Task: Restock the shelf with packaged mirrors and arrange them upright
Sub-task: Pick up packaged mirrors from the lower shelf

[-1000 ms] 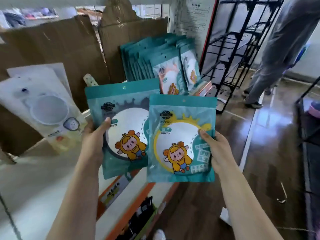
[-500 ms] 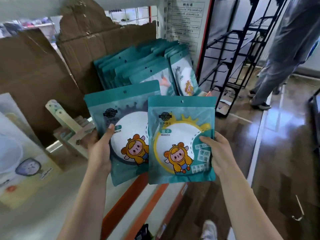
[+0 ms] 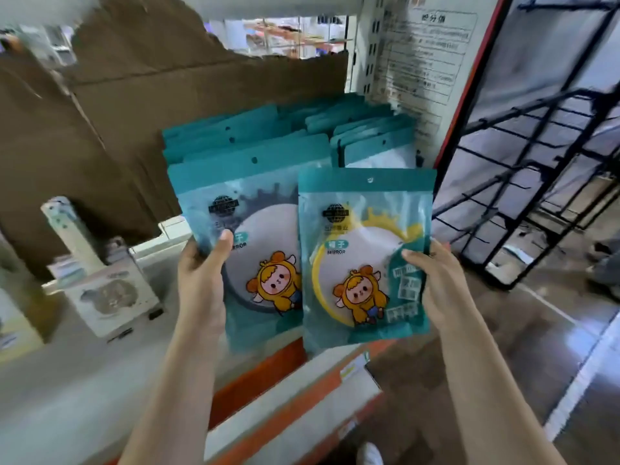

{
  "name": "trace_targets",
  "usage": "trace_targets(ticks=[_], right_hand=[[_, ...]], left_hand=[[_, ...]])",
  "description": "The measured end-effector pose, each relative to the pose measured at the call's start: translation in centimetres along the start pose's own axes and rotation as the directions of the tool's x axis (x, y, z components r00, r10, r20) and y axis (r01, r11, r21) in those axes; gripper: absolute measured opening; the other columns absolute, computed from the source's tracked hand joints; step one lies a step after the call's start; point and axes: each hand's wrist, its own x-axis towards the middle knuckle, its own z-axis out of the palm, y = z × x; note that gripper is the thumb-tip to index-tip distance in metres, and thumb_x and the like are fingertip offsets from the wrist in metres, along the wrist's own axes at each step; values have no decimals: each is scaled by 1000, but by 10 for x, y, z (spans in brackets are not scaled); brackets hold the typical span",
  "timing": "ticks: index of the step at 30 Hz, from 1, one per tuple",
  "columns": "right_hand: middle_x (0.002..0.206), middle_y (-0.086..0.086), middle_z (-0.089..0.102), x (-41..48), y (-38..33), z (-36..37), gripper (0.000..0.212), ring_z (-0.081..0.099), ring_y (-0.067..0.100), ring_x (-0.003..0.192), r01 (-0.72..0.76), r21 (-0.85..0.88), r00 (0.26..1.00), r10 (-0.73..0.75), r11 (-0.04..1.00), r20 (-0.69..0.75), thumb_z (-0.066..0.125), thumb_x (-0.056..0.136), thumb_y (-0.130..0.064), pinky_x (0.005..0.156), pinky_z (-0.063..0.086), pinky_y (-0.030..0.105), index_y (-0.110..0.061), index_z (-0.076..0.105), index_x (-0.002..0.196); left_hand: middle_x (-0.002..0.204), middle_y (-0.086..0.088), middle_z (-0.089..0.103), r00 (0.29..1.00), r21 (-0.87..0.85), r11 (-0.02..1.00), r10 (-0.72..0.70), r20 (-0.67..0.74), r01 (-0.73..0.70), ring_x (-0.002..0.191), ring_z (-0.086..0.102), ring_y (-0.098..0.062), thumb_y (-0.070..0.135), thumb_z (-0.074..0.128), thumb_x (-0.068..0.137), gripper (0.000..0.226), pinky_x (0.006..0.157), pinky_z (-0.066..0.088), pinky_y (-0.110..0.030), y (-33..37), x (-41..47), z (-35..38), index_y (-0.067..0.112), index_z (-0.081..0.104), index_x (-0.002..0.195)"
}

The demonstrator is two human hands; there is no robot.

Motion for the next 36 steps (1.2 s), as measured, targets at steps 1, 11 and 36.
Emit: trace_targets(ticks=[1, 11, 36], right_hand=[[67, 5, 64, 16, -4, -6, 9, 64, 19, 58, -9, -12, 1000, 9, 1000, 21, 54, 88, 3, 53, 54, 27, -5, 58, 89], [78, 3, 63, 138, -31, -29, 16, 64, 16, 65, 5, -71, 958, 16, 997, 287, 53, 90, 1, 58, 56, 28, -14, 57, 89], [115, -1, 52, 214, -18, -12, 44, 51, 15, 104, 315, -360, 933, -217, 878, 288, 63, 87, -6, 90, 45, 31, -10, 45, 128]], left_hand=[[66, 13, 70, 1000, 11, 1000, 14, -22, -14, 64, 66, -2, 11, 59, 89, 11, 64, 53, -19, -4, -1, 11, 22, 61, 85], [90, 10, 69, 963, 148, 978, 176, -204, -147, 87, 67, -12, 15, 64, 86, 14, 75, 54, -23, -38, 23, 89, 21, 63, 97], [144, -7, 28, 692, 777, 626, 534, -486, 62, 133, 33, -27, 30, 72, 77, 56, 101, 39, -45, -86, 9, 117, 29, 39, 122]])
